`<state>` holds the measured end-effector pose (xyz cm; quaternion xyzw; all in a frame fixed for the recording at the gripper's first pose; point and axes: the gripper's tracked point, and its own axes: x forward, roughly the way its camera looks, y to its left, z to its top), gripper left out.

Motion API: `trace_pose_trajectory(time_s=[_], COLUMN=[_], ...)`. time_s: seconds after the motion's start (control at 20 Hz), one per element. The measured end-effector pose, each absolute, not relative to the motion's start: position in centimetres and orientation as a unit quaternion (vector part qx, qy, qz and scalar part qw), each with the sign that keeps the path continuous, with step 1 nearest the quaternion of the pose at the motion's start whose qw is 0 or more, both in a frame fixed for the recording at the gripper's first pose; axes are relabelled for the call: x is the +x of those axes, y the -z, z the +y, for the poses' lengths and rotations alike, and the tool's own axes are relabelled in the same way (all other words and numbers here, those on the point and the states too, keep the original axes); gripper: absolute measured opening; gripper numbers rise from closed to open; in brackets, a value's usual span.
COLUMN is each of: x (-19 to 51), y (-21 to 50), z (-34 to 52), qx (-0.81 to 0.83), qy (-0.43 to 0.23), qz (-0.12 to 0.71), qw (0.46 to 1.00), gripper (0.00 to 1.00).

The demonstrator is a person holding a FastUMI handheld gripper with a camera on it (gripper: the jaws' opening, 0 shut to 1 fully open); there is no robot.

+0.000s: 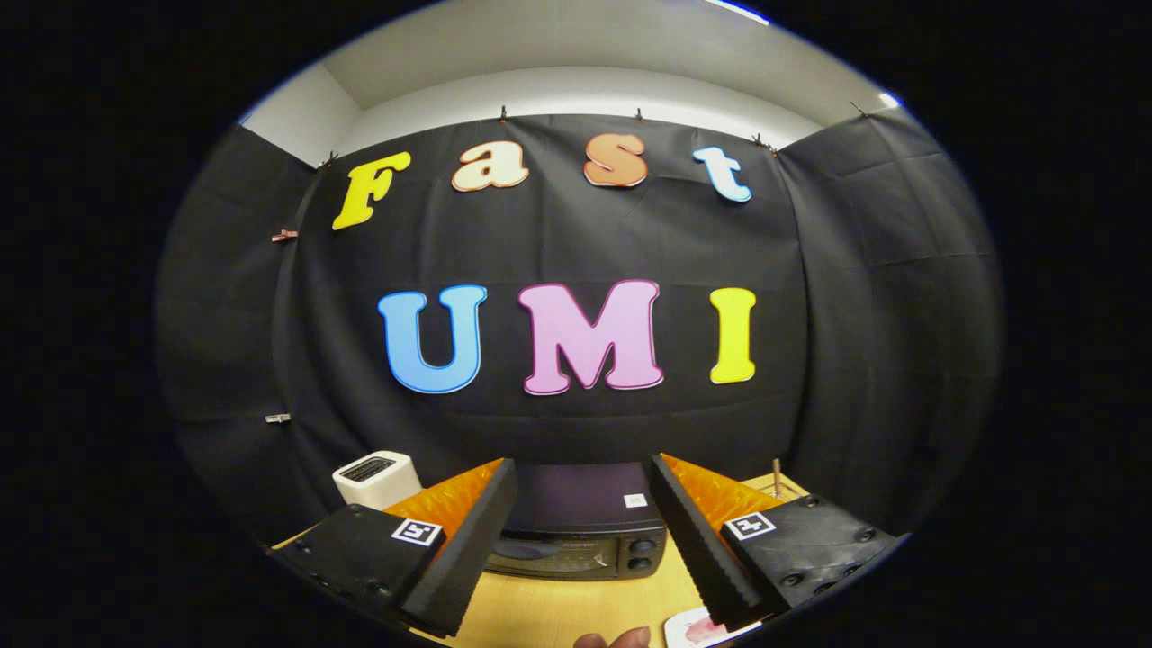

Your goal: Open the toaster oven, put the food inside, and close the toaster oven door.

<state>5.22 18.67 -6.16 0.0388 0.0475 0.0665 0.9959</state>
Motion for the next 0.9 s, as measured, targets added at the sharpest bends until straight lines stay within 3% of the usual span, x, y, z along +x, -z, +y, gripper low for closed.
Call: trace_pose_trajectory(time_s=[0.35,0.9], x=[9.9,14.5], y=[15.8,27.5], z=[25.4,27.9], qx=[0.039,0.033], qy=[-0.07,-0.051], qz=[0.137,0.259], qw=[0.987,0.964], gripper=[0.98,0.98])
